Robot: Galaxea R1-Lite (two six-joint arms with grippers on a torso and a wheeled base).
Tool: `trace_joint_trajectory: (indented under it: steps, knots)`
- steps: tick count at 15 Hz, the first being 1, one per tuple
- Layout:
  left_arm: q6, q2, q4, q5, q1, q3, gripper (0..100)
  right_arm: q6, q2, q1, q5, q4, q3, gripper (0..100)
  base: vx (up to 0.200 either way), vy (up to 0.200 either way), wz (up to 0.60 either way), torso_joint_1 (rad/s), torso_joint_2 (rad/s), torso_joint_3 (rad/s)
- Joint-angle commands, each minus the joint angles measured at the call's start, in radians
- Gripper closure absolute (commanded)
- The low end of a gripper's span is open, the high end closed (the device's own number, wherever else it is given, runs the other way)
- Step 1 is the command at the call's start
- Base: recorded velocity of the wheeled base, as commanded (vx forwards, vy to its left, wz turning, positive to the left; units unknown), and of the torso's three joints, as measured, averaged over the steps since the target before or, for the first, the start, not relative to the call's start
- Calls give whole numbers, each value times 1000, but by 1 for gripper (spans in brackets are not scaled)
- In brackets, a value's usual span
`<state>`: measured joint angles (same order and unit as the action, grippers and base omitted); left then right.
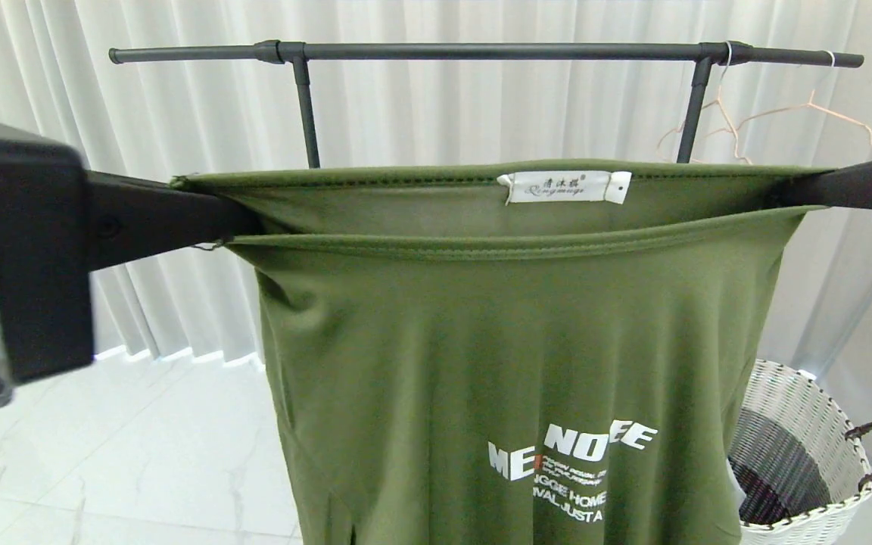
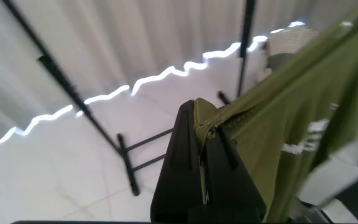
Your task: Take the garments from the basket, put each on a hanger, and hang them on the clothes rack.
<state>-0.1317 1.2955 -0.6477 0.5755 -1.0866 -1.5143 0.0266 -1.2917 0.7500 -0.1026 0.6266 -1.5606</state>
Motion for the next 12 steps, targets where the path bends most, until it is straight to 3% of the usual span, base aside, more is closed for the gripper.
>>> trace_joint_trajectory:
  steps: [1,4,11,12]
  knots:
    - [-3,73,-1,23,16,3,100,-1,40,6,-29,2,60,100,0,0,0,0,0,0]
    - [-3,111,17,24,16,-47,100,-1,49,8,-31,1,77,100,0,0,0,0,0,0]
    - [-5,107,17,24,17,-52,100,1,60,8,-29,4,80,100,0,0,0,0,0,0]
    - [-5,107,17,24,17,-52,100,-1,63,8,-31,4,82,0,0,0,0,0,0,0]
